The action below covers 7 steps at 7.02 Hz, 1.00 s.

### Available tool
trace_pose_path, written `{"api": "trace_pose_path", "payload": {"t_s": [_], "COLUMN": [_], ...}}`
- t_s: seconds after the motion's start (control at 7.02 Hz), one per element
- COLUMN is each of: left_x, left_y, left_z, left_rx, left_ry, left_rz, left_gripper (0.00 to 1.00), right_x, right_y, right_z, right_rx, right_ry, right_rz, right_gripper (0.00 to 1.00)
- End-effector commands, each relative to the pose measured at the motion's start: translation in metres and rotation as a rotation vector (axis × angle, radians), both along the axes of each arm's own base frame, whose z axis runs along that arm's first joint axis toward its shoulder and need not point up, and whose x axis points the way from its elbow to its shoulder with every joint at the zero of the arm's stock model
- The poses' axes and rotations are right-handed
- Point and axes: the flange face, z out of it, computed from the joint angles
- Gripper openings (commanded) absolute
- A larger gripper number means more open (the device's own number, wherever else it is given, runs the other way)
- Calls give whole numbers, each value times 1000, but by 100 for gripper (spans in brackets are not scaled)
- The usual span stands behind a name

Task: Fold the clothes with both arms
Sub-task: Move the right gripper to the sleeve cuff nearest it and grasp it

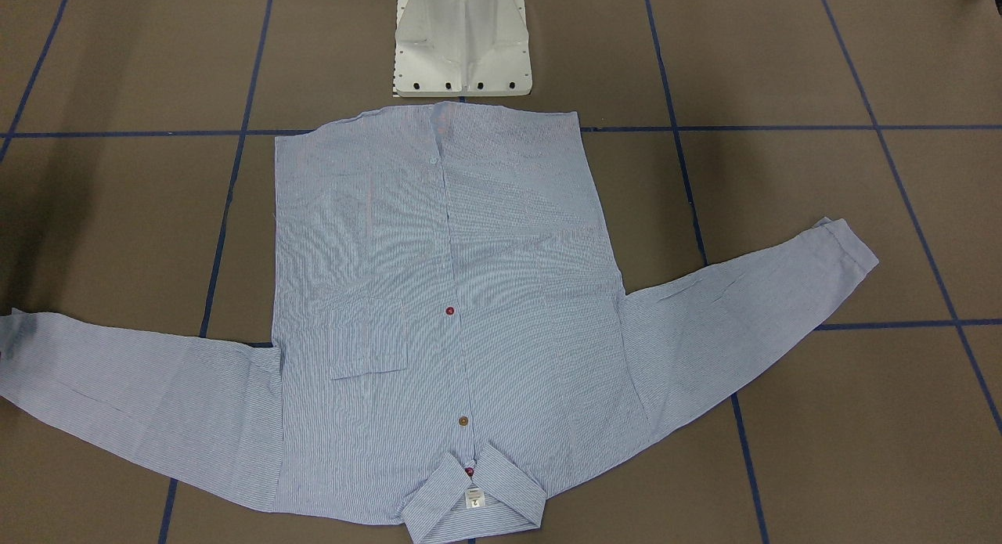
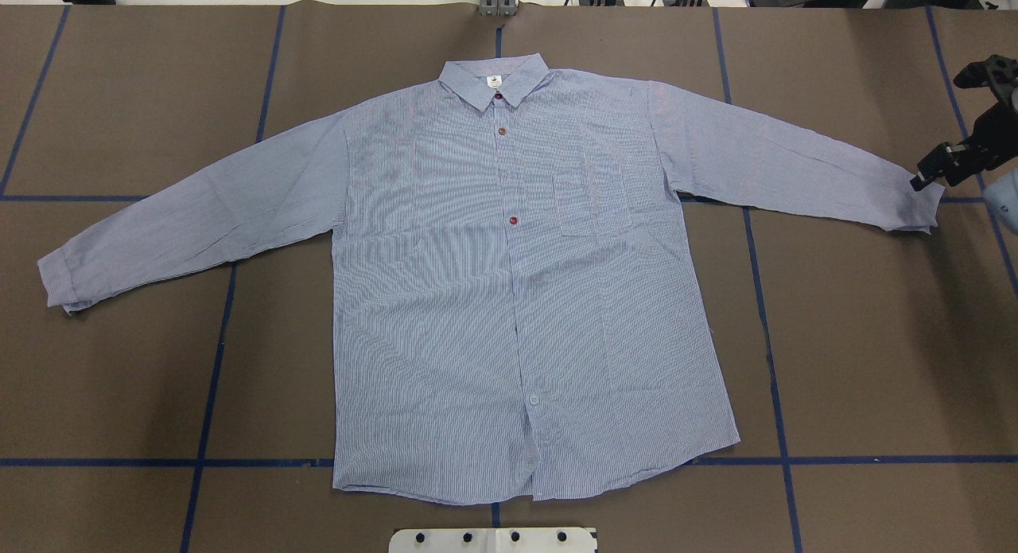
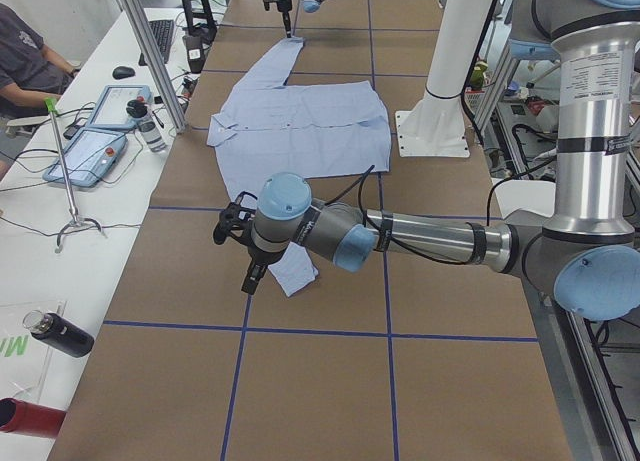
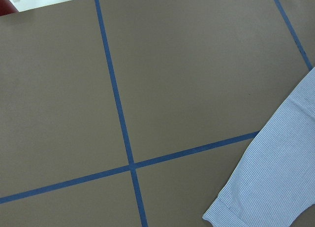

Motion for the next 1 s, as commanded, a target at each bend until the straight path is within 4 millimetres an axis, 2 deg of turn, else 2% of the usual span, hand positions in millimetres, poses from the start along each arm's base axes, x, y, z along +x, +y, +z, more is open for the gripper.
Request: {"api": "trace_pose_path", "payload": {"t_s": [0.0, 0.14, 0.29, 0.43, 0.71, 0.86], "left_x": [0, 0, 0, -1, -1, -1], "left_y": [0, 0, 0, 0, 0, 1], "left_z": [-2, -2, -3, -4, -5, -5], "left_rx": [3, 4, 6, 6, 8, 8], "left_ry": [0, 0, 0, 2, 3, 3], "left_rz": [0, 0, 0, -2, -1, -1], "left_gripper": [99, 99, 99, 99, 99, 99], "right_x": [1, 1, 1, 1, 1, 0], "right_y": [2, 2, 3, 3, 2, -5], "right_z": [4, 4, 5, 5, -1, -26], "right_rx": [-3, -3, -5, -5, 5, 41], "right_ry": [3, 3, 3, 3, -2, -16], "right_rz": [-2, -2, -2, -2, 1, 9], "right_gripper": [63, 39, 4, 0, 0, 0]}}
